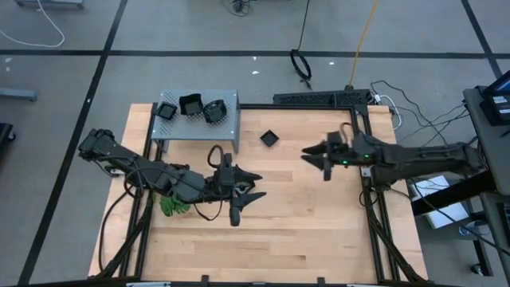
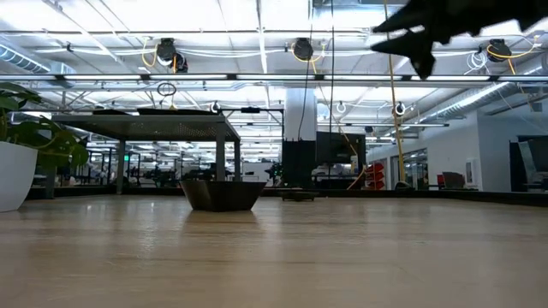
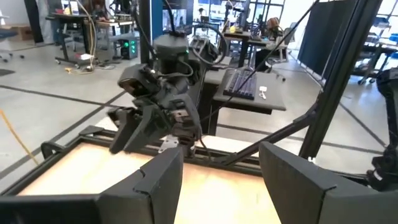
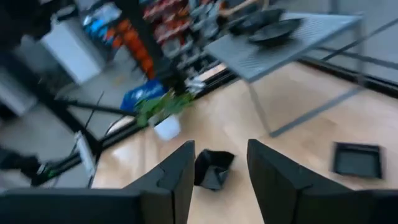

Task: Pick & Place Mini shaped plates
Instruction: Stack the distorted square plate on top of the distorted square plate on the shelf

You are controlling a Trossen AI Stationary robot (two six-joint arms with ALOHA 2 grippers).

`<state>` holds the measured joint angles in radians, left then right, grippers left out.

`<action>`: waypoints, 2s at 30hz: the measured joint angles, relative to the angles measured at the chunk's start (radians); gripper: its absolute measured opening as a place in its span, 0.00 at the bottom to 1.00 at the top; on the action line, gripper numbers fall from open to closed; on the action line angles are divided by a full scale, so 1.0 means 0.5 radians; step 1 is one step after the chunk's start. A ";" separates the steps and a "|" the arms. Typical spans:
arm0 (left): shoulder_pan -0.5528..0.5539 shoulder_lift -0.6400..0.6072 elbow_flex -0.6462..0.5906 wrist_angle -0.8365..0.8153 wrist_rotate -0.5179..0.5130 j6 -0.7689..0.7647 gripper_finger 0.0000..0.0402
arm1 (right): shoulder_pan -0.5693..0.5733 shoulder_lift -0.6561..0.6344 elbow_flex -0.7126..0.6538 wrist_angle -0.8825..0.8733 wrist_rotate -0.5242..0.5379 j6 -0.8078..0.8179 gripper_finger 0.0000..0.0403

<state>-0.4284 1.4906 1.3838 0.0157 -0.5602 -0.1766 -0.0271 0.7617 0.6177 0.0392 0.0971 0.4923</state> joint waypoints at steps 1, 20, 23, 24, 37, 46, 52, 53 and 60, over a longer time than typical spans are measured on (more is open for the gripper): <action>0.005 0.000 0.000 -0.008 0.000 0.007 0.54 | 0.005 -0.093 -0.072 0.008 0.046 0.030 0.33; 0.205 0.000 0.000 -0.726 -0.140 -0.425 0.54 | 0.049 -0.652 -0.698 0.497 0.328 -0.104 0.33; 0.233 0.000 0.000 -0.837 -0.140 -0.451 0.54 | 0.049 -0.652 -0.738 0.499 0.329 -0.167 0.33; 0.240 0.000 0.001 -0.876 -0.140 -0.451 0.54 | 0.049 -0.652 -0.756 0.497 0.328 -0.176 0.33; 0.265 0.005 0.001 -1.554 0.328 -0.111 0.54 | 0.049 -0.652 -1.019 0.612 0.328 -0.179 0.33; 0.230 0.031 -0.121 -1.763 0.739 0.384 0.54 | 0.049 -0.651 -1.165 0.807 0.326 -0.179 0.33; 0.233 0.030 -0.279 -1.675 0.735 0.464 0.54 | 0.049 -0.652 -1.169 0.811 0.327 -0.177 0.33; 0.237 0.031 -0.315 -1.625 0.722 0.464 0.54 | 0.049 -0.652 -1.169 0.810 0.333 -0.183 0.33; 0.245 0.031 -0.566 -1.163 0.667 0.469 0.54 | 0.042 -0.649 -1.171 0.794 0.327 -0.186 0.33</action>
<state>-0.3059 1.5059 1.1006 -0.5656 -0.2265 0.0579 -0.0059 0.4374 0.0322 0.4362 0.2607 0.3992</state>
